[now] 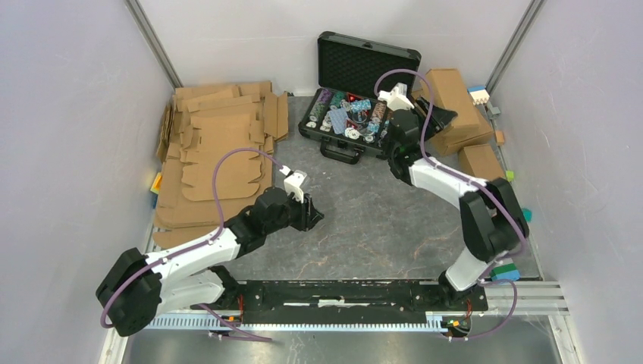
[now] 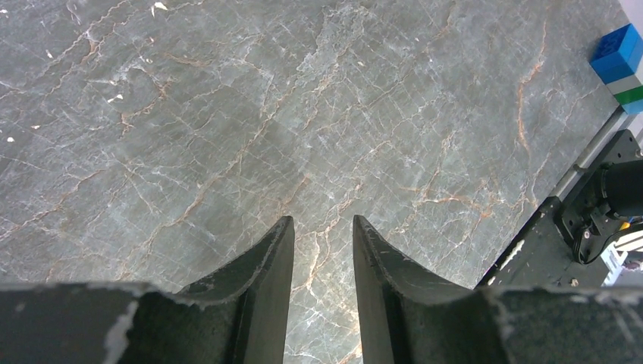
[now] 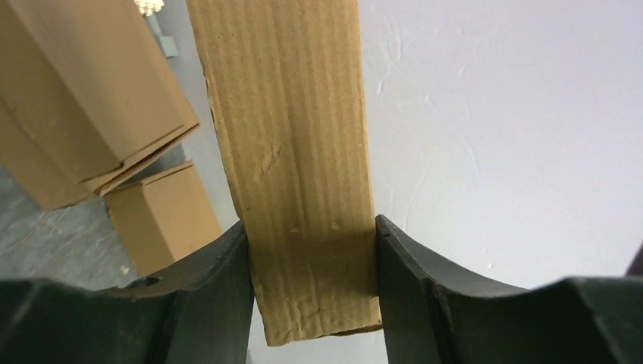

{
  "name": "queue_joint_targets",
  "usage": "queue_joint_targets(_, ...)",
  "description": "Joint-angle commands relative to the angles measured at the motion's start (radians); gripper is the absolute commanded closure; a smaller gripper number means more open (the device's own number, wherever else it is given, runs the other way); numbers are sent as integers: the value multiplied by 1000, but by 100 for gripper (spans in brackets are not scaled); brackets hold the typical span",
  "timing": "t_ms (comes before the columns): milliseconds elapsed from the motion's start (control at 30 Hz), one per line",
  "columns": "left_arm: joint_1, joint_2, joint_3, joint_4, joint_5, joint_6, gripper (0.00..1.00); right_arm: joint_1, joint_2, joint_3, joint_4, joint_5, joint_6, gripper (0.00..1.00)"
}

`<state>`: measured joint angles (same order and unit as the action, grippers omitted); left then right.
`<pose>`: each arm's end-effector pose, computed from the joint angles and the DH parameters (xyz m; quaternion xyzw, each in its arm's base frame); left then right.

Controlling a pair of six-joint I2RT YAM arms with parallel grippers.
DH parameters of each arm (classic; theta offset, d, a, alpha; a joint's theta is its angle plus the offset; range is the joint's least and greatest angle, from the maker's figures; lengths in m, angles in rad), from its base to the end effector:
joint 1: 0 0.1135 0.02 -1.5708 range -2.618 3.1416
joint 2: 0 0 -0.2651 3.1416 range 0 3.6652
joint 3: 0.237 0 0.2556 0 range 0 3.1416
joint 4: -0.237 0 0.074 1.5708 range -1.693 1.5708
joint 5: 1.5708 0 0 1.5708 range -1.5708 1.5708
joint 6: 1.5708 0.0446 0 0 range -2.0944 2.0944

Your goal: Fold the paper box

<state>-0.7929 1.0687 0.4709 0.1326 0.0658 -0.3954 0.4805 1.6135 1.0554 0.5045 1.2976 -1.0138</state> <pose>0.1646 -0.1712 0.2025 0.1849 0.8304 -0.3170 0.4192 0.3389 0.1282 0.2931 -0.0881 0.7067 -0.5675 0.4132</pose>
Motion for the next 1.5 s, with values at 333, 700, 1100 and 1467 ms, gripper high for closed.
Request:
queue_joint_targets(333,4,55,-15,82,-5,-10,58,-184,296,241,349,-279,-358,60)
queue_joint_targets(700,4,143,23,81,27,-13,57,-283,359,238,132,-509,15,55)
queue_joint_targets(1100,4,146,23,85,37,-10,57,-282,405,308,45,-450,99,2)
queue_joint_targets(1467,4,139,21,82,33,-7,56,-228,267,327,-216,-642,401,2)
